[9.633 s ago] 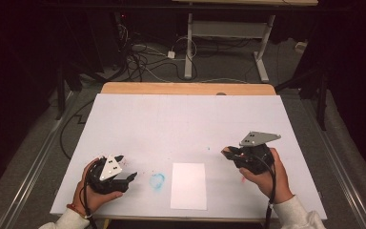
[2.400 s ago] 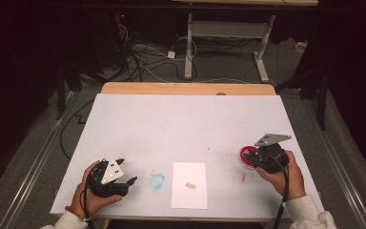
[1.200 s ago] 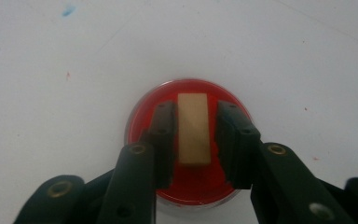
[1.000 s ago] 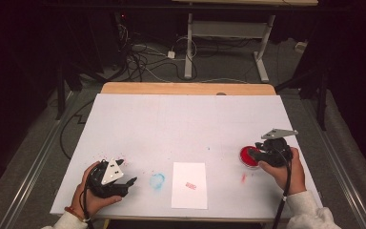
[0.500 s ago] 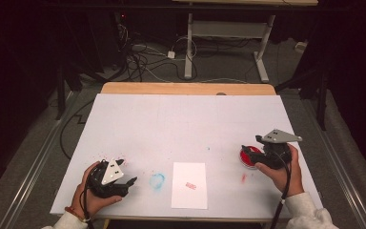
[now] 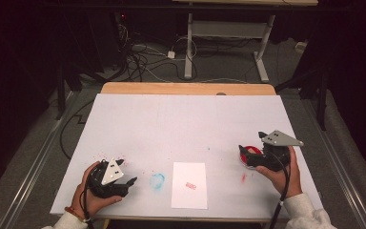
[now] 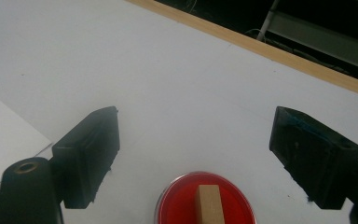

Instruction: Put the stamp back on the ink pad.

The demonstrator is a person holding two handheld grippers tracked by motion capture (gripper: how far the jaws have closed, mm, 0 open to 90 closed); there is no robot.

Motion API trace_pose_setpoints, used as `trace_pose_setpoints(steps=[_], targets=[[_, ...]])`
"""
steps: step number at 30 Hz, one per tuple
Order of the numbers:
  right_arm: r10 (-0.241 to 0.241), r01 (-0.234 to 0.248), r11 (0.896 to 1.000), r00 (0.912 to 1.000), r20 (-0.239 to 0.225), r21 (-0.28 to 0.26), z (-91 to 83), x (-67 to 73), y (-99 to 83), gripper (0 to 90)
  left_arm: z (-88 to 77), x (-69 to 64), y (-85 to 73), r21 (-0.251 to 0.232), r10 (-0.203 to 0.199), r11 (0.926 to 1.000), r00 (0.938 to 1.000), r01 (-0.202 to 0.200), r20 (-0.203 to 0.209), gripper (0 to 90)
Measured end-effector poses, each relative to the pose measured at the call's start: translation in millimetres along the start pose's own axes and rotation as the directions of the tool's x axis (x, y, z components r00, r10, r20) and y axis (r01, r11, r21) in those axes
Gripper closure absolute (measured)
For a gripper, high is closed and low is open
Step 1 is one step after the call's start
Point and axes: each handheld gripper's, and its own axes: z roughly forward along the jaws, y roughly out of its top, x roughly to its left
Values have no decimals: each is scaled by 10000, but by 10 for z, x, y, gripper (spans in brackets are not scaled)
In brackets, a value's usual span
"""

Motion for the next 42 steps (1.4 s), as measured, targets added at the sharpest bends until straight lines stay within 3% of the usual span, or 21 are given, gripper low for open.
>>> trace_pose_setpoints(steps=[11, 42], targets=[[-337, 335, 9983, 9994, -25, -476, -86, 69, 14, 179, -8, -4, -6, -94, -55, 9999, 10000, 55, -12, 246], [-977, 960, 9921, 9951, -166, -801, -304, 247, -120, 192, -21, -11, 2, -104, 8, 9999, 10000, -8, -2, 246]])
